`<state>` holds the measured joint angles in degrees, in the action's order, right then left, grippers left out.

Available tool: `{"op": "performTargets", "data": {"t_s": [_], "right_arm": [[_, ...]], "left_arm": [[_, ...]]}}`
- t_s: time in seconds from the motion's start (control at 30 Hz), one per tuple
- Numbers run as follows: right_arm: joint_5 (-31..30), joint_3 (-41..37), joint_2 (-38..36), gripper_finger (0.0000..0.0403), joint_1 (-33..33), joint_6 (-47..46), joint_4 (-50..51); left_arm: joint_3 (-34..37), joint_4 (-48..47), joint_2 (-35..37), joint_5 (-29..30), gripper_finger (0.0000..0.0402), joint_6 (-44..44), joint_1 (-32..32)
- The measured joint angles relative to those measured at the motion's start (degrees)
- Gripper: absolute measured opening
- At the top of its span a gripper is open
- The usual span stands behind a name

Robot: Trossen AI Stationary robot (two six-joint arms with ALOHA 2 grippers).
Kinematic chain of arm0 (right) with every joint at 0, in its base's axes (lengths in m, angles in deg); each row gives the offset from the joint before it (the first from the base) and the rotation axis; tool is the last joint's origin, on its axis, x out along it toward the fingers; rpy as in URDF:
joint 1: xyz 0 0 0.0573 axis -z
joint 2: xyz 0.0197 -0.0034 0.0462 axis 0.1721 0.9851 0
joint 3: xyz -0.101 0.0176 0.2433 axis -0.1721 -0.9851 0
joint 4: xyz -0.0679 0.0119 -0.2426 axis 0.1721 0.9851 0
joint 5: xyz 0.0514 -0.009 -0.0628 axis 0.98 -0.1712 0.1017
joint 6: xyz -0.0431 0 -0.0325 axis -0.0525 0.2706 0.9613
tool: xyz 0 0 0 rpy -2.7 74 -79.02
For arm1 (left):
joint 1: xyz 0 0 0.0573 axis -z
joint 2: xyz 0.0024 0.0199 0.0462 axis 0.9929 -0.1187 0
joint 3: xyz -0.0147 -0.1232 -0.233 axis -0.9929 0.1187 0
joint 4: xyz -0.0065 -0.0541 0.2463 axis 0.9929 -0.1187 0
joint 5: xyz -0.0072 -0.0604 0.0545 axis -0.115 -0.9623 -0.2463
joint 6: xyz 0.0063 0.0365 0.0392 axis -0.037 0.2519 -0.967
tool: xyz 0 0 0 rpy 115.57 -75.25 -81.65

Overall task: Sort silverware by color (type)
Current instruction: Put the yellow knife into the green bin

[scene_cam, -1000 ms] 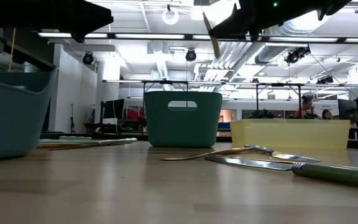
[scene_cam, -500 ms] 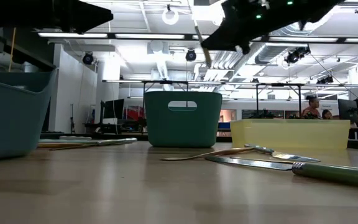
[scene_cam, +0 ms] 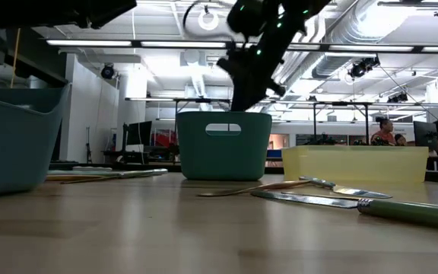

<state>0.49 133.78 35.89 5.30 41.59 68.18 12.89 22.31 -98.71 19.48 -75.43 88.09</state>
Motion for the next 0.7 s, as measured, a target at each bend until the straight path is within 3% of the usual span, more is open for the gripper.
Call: {"op": "performTargets", "data": {"t_s": [0.27, 0.57, 0.7], "right_arm": [[6.04, 5.96, 8.33, 0.006, 0.61, -3.81, 9.09], [6.96, 6.0, 9.21, 0.0061, 1.41, -6.75, 11.96], [7.01, 6.0, 9.21, 0.0081, 1.3, -4.17, 11.3]], "left_arm": [[0.0, -0.52, 0.0, 0.0, 0.0126, 0.71, 0.0], [0.0, -0.71, 0.0, 0.0, 0.0126, 1.42, 0.0], [0.0, -0.73, 0.0, 0.0, 0.0126, 1.43, 0.0]]}}
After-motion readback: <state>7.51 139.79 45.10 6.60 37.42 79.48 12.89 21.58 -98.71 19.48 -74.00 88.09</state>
